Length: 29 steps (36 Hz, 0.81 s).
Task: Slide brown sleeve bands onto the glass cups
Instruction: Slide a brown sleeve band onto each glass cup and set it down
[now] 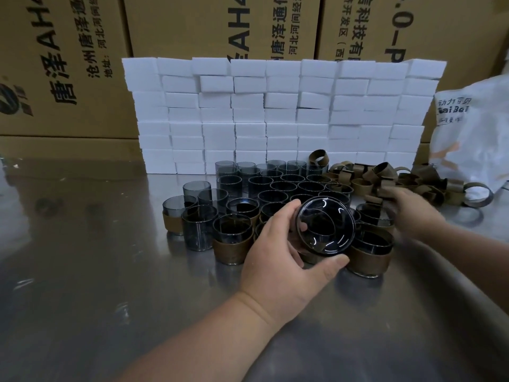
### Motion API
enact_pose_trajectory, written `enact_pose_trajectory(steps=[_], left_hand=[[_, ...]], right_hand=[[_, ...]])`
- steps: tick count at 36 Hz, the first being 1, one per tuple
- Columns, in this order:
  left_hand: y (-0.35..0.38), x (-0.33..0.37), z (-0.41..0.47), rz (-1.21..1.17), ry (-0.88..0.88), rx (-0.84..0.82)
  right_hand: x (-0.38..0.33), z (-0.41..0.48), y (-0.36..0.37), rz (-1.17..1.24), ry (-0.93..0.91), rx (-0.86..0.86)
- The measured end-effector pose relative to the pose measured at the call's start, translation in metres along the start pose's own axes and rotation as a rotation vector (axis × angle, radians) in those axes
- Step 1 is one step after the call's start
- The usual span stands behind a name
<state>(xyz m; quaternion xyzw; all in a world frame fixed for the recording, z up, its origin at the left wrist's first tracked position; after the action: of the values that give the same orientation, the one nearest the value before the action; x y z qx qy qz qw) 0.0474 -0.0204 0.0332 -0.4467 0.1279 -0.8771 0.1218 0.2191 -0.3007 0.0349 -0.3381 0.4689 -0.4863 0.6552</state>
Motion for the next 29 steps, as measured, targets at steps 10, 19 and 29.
enact_pose_trajectory(steps=[10,19,29], left_hand=[[0.002,0.001,0.000,0.013,-0.001,-0.026],[0.000,0.007,0.000,0.059,0.020,-0.020],[-0.007,0.010,0.002,0.186,0.062,0.098]], right_hand=[[-0.018,0.021,0.006,-0.302,-0.085,-0.431],[0.008,0.002,-0.029,-0.044,0.145,0.008],[-0.079,-0.091,-0.087,0.969,0.035,0.474]])
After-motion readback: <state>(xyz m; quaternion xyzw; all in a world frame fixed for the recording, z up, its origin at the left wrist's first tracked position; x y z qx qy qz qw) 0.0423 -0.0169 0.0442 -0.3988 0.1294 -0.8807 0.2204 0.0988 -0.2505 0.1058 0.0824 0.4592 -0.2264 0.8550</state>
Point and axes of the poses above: each hand's wrist, its own z-axis towards the middle knuckle, its own y-axis out of the palm, x = y × z, the point moved 6 cm from there along z, towards the middle knuckle, and after that the axes turned 6 degrees about -x, right-handed, at the moved point
